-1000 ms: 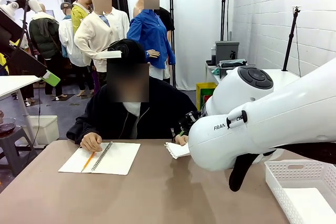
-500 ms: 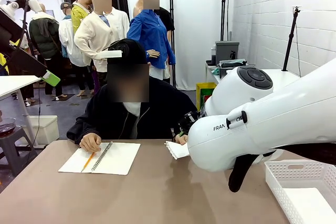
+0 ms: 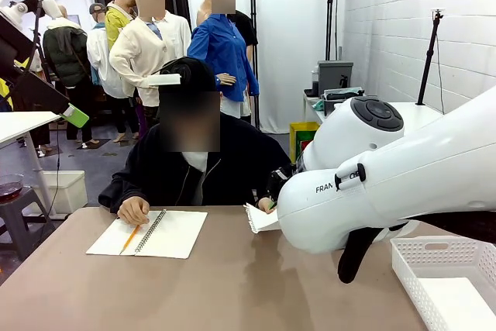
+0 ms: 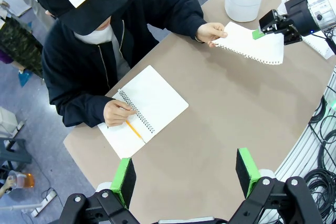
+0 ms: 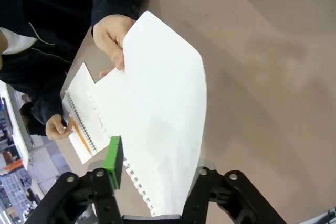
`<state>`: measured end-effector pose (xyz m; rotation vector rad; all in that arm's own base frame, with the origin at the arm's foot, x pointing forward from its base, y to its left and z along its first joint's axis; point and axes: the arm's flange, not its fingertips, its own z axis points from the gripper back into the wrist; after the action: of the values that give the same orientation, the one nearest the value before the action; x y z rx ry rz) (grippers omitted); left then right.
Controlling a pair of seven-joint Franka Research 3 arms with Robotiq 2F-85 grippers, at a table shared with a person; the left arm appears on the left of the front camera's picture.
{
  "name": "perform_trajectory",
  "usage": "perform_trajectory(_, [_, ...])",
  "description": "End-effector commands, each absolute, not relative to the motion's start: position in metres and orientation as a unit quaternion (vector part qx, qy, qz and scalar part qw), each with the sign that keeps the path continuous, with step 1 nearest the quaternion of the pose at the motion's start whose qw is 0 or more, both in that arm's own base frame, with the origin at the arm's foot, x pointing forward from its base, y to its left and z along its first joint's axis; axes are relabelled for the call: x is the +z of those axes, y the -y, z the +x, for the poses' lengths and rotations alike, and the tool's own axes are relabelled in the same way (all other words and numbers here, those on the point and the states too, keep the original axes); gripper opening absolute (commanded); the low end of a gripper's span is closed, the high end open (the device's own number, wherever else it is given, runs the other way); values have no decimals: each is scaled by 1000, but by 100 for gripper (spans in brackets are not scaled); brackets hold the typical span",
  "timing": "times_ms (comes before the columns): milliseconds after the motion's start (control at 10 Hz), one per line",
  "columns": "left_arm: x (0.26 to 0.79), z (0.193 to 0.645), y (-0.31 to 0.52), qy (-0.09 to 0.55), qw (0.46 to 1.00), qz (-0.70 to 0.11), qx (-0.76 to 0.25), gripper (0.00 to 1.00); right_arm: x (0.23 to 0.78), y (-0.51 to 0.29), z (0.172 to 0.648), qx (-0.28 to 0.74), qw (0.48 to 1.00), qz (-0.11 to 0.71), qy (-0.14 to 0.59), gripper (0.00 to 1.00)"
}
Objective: Sort the paper based on its condition.
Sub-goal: If a person hands you a paper, place it in the Organizing basket , and if it's crumpled, put it in the Trash can.
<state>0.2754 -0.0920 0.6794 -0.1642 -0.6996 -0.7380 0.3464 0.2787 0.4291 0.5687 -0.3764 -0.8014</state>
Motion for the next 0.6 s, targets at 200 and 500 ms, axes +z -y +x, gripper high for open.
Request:
perform_trajectory(200, [679, 275, 91, 334, 870, -79, -353, 100, 429, -277, 344, -385, 865, 266, 182, 0])
perform_trajectory(500, [679, 275, 91, 334, 870, -79, -353, 100, 431, -276, 342, -386, 865, 269, 176, 0])
